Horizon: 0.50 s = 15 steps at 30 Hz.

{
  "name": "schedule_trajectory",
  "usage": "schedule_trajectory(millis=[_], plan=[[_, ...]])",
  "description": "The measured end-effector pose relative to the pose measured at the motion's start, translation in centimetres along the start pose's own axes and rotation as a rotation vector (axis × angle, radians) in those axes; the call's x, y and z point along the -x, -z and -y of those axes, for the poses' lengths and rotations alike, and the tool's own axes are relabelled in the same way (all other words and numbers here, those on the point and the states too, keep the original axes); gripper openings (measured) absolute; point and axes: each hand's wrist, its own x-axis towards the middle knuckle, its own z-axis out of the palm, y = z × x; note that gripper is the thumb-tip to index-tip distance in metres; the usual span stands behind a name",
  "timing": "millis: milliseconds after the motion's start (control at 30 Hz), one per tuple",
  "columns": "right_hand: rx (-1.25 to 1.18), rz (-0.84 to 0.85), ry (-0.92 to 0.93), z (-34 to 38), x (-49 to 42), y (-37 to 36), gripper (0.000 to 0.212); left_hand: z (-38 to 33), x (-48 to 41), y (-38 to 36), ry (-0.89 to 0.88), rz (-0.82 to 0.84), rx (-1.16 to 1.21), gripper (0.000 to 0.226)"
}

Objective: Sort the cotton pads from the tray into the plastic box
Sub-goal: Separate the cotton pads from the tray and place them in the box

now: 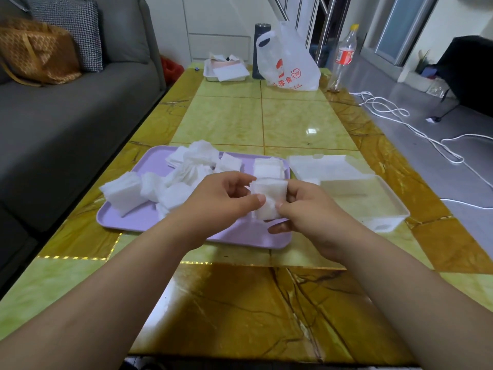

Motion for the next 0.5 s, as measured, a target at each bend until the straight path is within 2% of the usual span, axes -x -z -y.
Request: schedule_trajectory(millis=[67,100,200,367,500], plan=[[-0.018,-0.008,-0.021,0.0,-0.3,-0.3,0.043,-0.1,0.0,0.0,0.003,0.018,-0.006,0.007],[-0.030,-0.018,-0.034,0.0,-0.4,-0.5,0.040,-0.1,0.0,0.0,0.004,0.023,-0.011,0.006],[-0.001,-0.035,-0.042,-0.2,-0.9,-1.4,0.034,0.0,-0.2,-0.2,0.029,0.049,-0.028,0.005],[0.141,-0.025,0.062,-0.4,-0.3,-2.2,0.046,0.3,-0.1,-0.4,0.037,0.104,-0.207,0.019],[0.048,-0.098,0.040,-0.6,-0.8,-1.4,0.029,0.5,-0.1,0.1,0.011,0.089,-0.165,0.017]])
